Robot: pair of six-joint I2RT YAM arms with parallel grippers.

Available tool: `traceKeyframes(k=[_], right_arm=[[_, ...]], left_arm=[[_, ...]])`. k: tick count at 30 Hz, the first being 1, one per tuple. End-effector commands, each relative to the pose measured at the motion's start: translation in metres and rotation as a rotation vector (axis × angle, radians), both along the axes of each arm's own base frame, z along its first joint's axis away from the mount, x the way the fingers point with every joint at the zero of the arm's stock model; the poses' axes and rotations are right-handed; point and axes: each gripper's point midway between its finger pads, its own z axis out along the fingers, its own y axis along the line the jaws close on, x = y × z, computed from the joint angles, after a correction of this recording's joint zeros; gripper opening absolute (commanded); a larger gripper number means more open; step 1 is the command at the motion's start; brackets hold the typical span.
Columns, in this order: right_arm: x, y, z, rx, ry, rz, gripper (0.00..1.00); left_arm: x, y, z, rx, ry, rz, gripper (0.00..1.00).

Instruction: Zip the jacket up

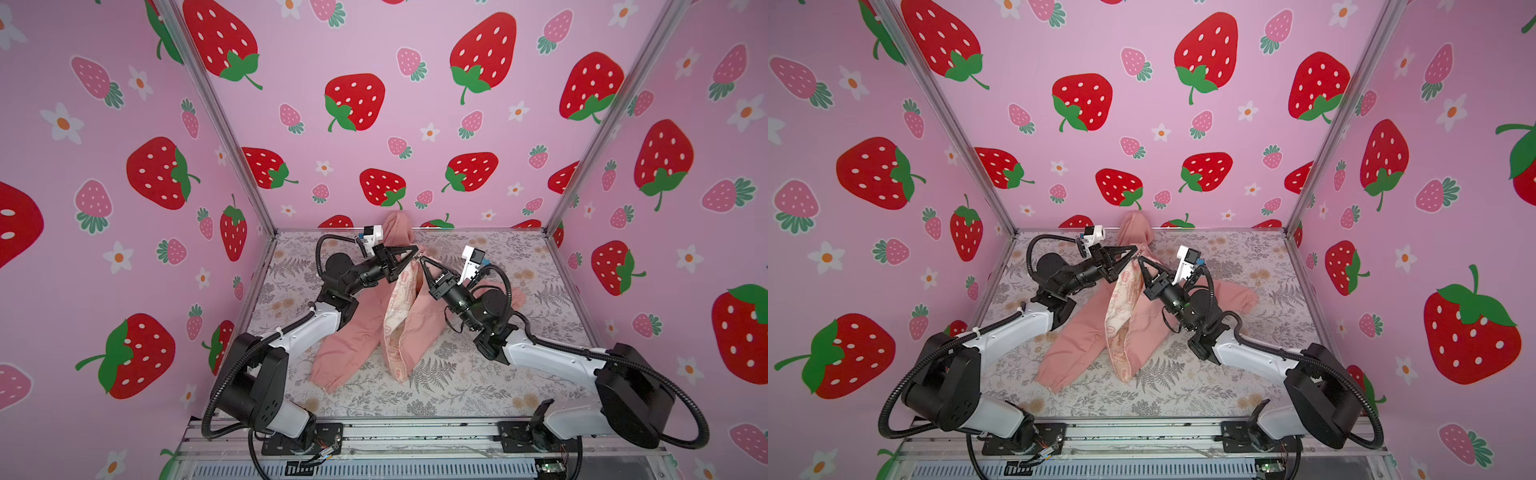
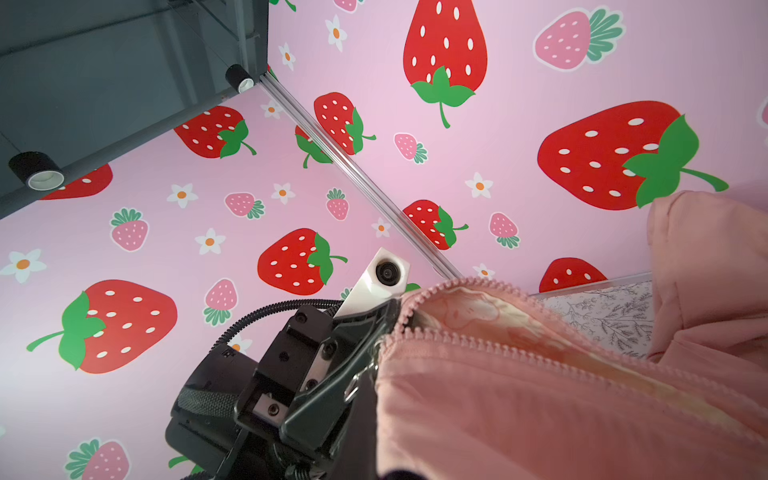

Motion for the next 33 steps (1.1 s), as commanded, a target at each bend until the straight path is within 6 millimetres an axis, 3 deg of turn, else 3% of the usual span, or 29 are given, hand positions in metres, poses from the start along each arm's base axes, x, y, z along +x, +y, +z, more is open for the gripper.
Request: traceKeyframes(k=[1,13,18,22,33], right_arm=[[-0.051,0.040,-0.039,-0.103,0.049,0.298,0.00],[-0.039,0.045,-0.035,0.133,0.195,0.326,0.00],[-0.046,0.056,-0.034,0.107,0.203,0.331,0.00],[-0.052,0.066,-0.044,0.091,0.222,0.345,0.00],[-0.076,0.110,-0.062,0.029,0.230,0.438,0.00]], left_arm=[[0.041,0.080,0.079,-0.271,-0.149,0.396,0.00],[0.035,0.086,0.087,-0.354,-0.237,0.396,0.00],[0.038,0.085,0.081,-0.348,-0.243,0.402,0.00],[0.038,0.086,0.085,-0.345,-0.264,0.412,0.00],[0.037,0.086,0.088,-0.357,-0.256,0.399,0.00]])
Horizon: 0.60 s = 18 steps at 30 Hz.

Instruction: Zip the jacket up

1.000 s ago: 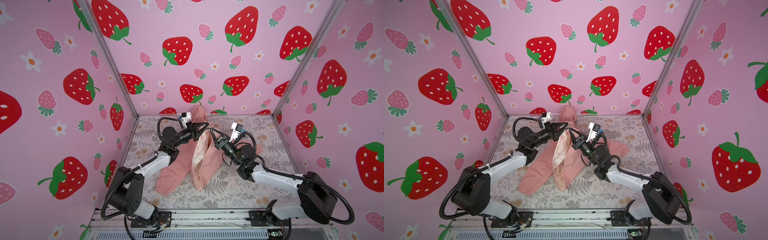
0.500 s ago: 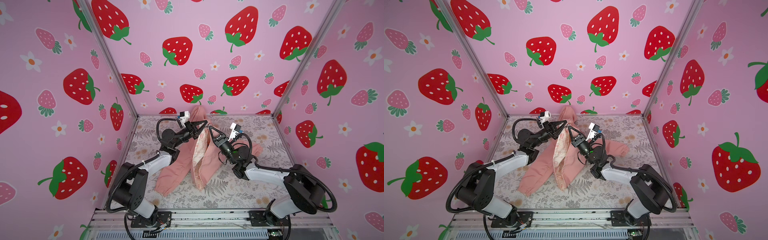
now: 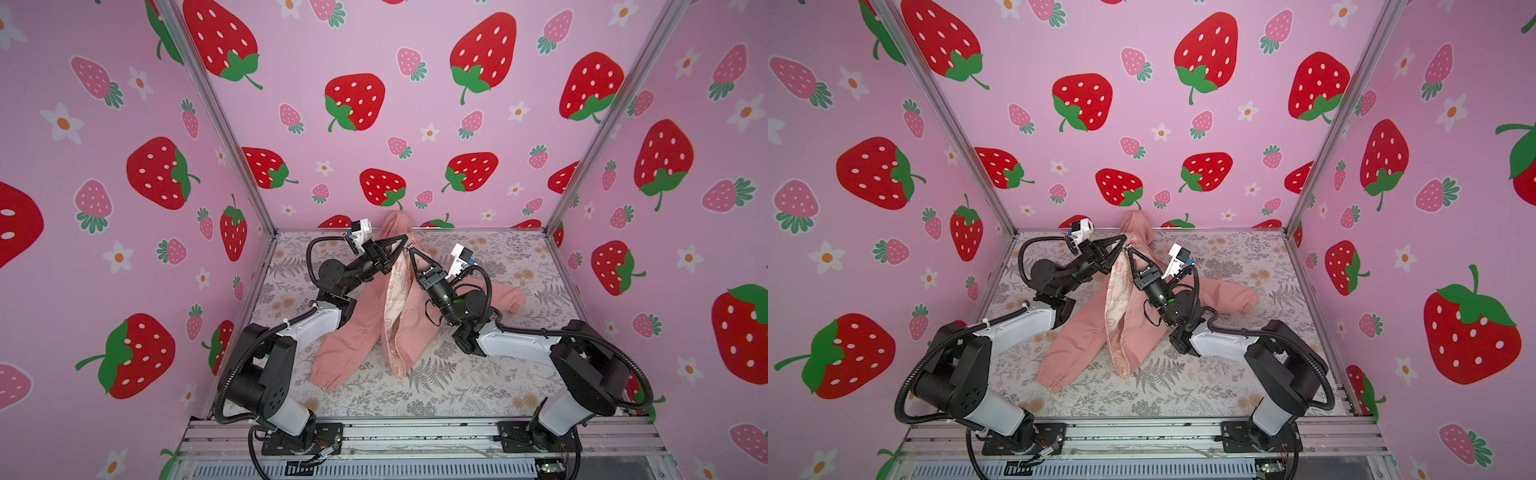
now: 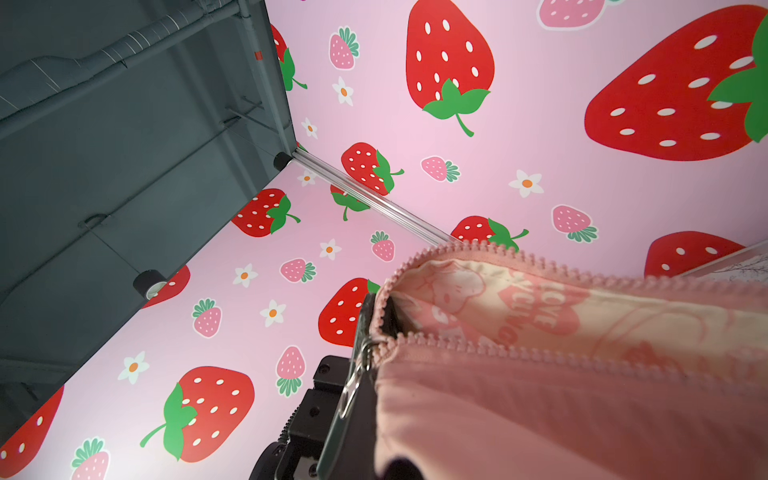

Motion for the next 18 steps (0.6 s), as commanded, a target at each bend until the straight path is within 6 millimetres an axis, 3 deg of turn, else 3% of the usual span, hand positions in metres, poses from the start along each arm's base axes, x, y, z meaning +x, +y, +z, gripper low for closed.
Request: traceKeyframes(k=[1,5,12,15,18], right_arm=[[-0.096,0.080,-0.065,-0.250,0.004,0.416,0.00],[-0.105,0.082,-0.051,-0.259,-0.055,0.415,0.00],[-0.099,0.077,-0.033,-0.342,-0.110,0.353,0.00],[-0.088,0.062,-0.037,-0.341,-0.077,0.323,0.00],[-0.076,0.043,-0.045,-0.358,-0.026,0.276,0.00]], left_arm=[[0.022,0.060,0.068,-0.254,-0.118,0.280,0.00],[0.025,0.057,0.057,-0.246,-0.087,0.269,0.00],[0.021,0.054,0.041,-0.221,-0.053,0.250,0.00],[0.015,0.051,0.032,-0.201,-0.032,0.223,0.00],[0.009,0.048,0.008,-0.152,0.034,0.212,0.00]])
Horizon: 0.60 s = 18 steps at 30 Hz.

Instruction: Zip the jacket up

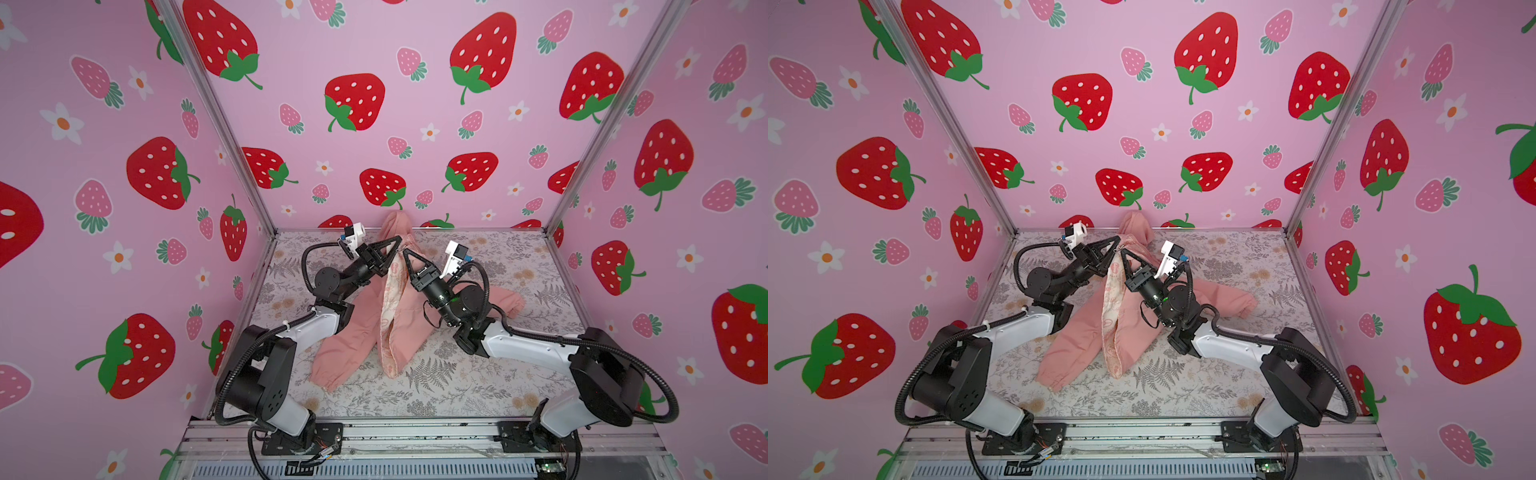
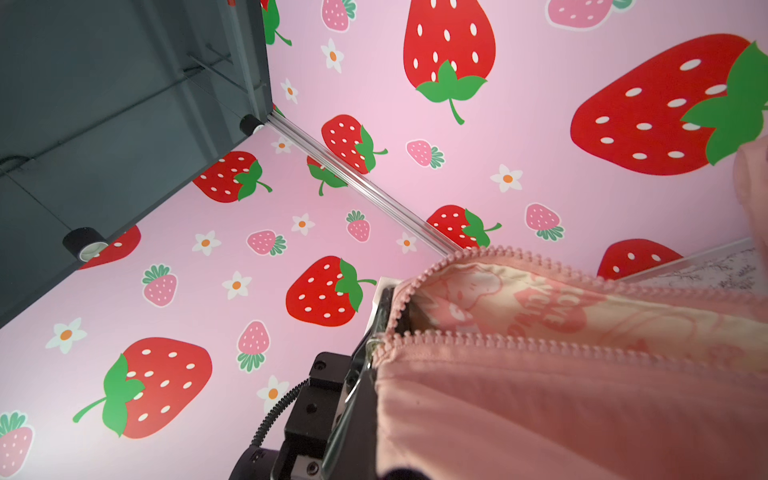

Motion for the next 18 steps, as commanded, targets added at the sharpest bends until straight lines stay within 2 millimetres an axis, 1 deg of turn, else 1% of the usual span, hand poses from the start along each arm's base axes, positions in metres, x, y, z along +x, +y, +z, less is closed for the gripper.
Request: traceKeyframes(k=[1,3,6,8,11,14,17,18], right_arm=[[-0.058,0.031,-0.053,-0.194,0.055,0.280,0.00],[-0.057,0.026,-0.066,-0.235,0.099,0.270,0.00],[-0.066,0.024,-0.099,-0.290,0.193,0.314,0.00],[-0.074,0.017,-0.125,-0.294,0.262,0.332,0.00],[-0.085,0.004,-0.154,-0.294,0.329,0.324,0.00],[-0.096,0.000,-0.176,-0.318,0.368,0.331,0.00],[-0.104,-0.002,-0.190,-0.332,0.394,0.345,0.00],[-0.105,-0.003,-0.192,-0.330,0.399,0.348,0.00]], left_arm=[[0.015,0.034,0.011,-0.084,0.038,0.180,0.00],[0.009,0.029,-0.012,-0.015,0.103,0.172,0.00],[-0.008,0.018,-0.047,0.106,0.187,0.158,0.00],[-0.024,0.010,-0.077,0.207,0.250,0.150,0.01],[-0.047,0.005,-0.116,0.330,0.328,0.161,0.03],[-0.066,0.004,-0.149,0.406,0.388,0.164,0.05],[-0.076,0.005,-0.174,0.418,0.445,0.154,0.05],[-0.078,0.005,-0.179,0.416,0.454,0.151,0.05]])
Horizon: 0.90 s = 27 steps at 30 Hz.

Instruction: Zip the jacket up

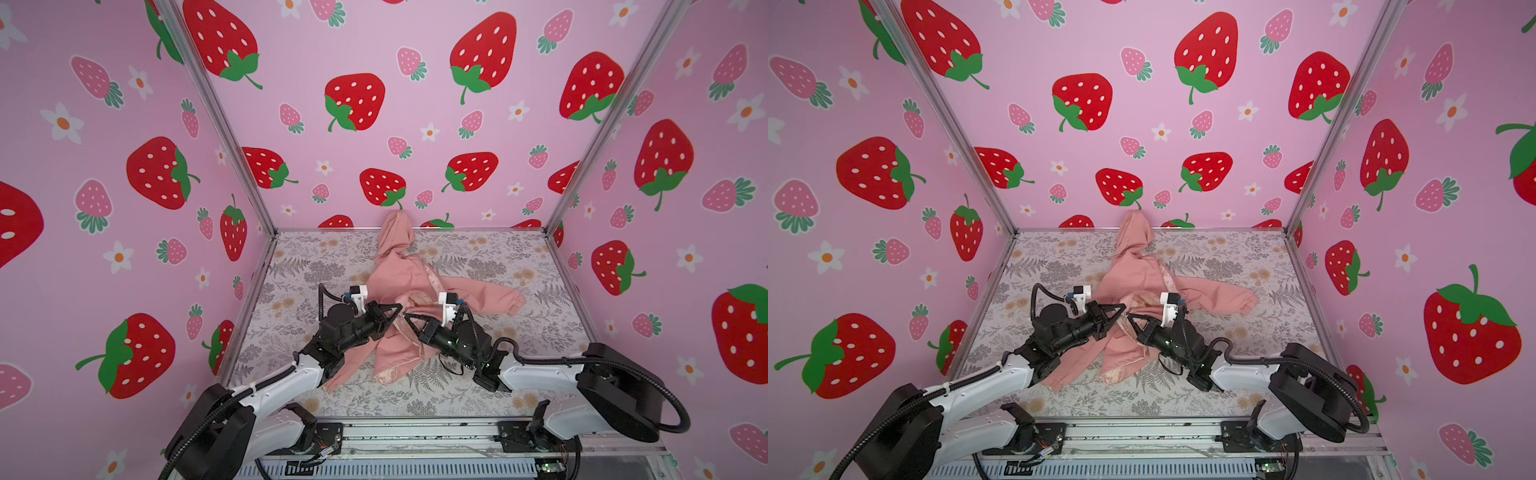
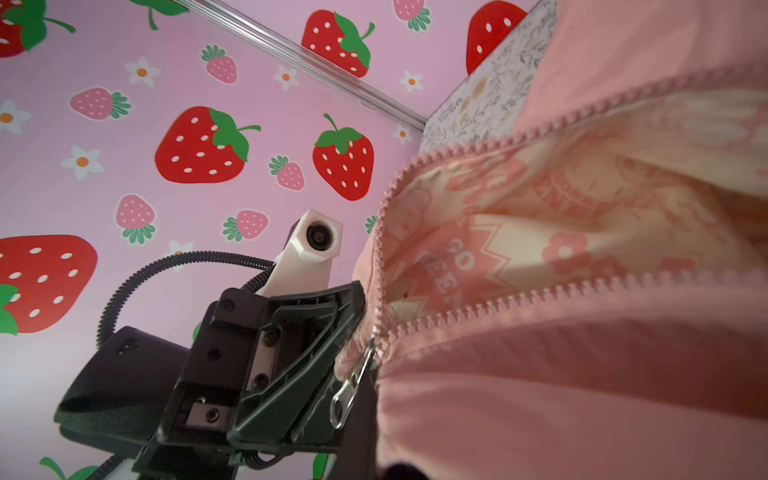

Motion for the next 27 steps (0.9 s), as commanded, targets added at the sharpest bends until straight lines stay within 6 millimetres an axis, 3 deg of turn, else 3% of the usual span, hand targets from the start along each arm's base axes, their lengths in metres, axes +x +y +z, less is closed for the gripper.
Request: traceKeyframes(k=[1,7,14,21,27], right_arm=[[-0.031,0.009,-0.018,-0.009,0.071,0.121,0.00],[-0.036,0.004,-0.022,-0.004,0.083,0.114,0.00],[-0.035,0.000,-0.018,0.006,0.078,0.099,0.00],[-0.034,-0.006,-0.010,0.022,0.063,0.076,0.00],[-0.034,-0.010,-0.001,0.017,0.043,0.069,0.00]], left_arm=[[0.004,0.007,-0.004,0.009,-0.019,0.070,0.09],[-0.006,0.004,-0.020,0.011,0.008,0.064,0.20],[-0.010,0.003,-0.021,0.006,0.009,0.057,0.38],[-0.019,-0.005,-0.019,0.004,-0.011,0.001,0.38],[-0.026,-0.015,-0.010,-0.022,-0.055,-0.058,0.33]])
